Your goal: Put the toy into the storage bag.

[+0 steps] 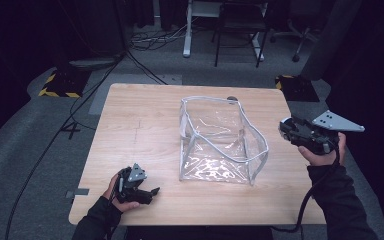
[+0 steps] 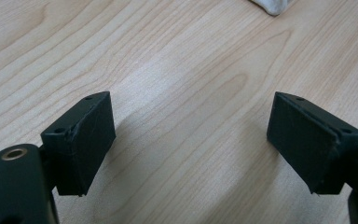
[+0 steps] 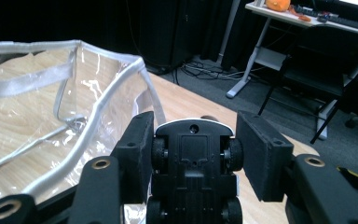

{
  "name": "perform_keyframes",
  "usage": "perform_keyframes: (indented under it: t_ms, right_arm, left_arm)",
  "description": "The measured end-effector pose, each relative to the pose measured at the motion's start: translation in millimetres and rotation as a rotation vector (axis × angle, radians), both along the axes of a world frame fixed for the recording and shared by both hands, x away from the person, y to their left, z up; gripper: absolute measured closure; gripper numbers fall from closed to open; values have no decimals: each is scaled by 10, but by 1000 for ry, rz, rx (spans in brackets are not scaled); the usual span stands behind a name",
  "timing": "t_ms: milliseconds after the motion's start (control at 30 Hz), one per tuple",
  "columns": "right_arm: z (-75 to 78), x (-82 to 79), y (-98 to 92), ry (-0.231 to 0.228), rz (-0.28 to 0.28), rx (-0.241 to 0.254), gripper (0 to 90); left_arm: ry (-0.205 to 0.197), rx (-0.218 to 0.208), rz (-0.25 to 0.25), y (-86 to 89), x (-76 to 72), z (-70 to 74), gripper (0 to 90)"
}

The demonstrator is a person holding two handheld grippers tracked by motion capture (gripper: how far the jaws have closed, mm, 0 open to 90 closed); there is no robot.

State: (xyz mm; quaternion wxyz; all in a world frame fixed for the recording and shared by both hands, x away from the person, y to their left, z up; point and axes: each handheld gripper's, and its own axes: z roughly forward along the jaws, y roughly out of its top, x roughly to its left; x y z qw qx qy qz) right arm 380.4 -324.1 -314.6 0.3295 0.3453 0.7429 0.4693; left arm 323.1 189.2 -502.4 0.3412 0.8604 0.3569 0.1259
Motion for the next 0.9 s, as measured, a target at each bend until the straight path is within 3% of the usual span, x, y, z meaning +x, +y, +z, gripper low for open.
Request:
perform_keyframes:
  t_ms: [533,900]
  right_arm:
    - [299,37,131,-31,26,9,489]
    - [323,52,235,-35,47,10,490]
  left_arm:
    - [0,-2,2,-1,0,-1,155]
    - [-1,0,0,0,1,0,154]
